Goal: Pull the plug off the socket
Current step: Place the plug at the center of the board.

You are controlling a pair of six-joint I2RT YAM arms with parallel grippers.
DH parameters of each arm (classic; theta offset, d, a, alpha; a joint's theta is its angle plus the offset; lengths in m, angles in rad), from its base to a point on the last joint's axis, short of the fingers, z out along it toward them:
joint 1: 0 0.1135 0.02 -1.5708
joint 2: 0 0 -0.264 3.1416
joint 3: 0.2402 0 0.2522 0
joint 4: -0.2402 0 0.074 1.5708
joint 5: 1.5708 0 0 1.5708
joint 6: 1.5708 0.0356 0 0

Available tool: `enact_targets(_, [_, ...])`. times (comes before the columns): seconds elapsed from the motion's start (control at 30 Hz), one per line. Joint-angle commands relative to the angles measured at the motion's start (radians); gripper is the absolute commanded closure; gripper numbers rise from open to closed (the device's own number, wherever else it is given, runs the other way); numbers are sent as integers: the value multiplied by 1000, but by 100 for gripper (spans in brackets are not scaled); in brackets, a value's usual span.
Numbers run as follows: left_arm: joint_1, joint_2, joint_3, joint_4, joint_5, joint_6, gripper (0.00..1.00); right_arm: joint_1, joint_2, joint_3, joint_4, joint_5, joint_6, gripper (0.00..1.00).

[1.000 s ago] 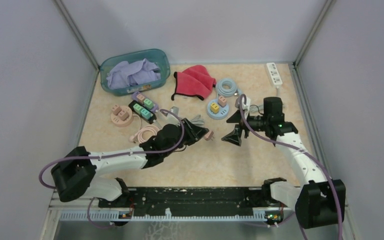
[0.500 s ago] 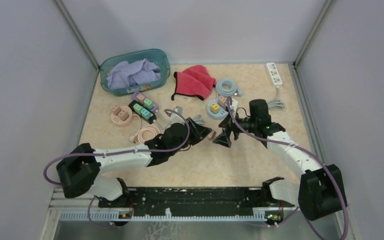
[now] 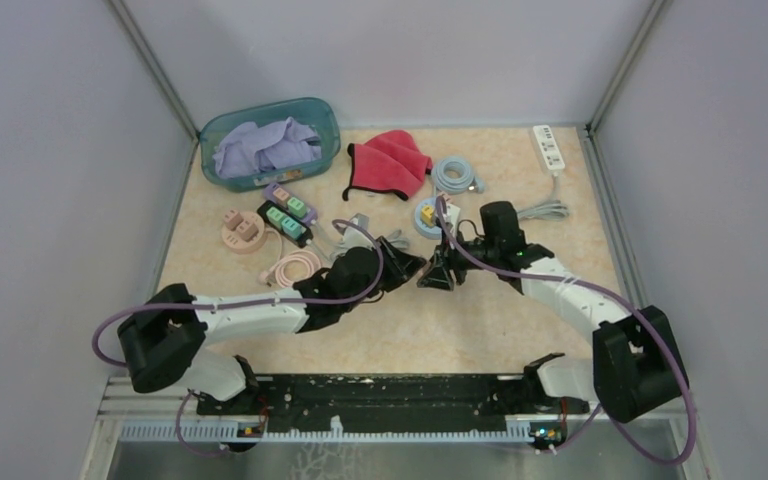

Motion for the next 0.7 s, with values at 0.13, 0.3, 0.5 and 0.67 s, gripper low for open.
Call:
enact_targets(0.13, [-5, -1, 24, 29, 2, -4, 72, 13, 1, 71, -9, -30, -27, 91])
enact_targets(0.3, [-5, -25, 0, 43, -5, 23, 20, 13, -11, 84, -76, -64, -104, 96])
enact_targets(0.5, [-5, -121, -65, 90, -74, 201, 0, -13, -7, 169, -332, -49, -379, 100])
enact_targets(0.67, [-2, -269, -193, 227, -78, 558, 0, -111, -33, 192, -399, 21, -446, 100])
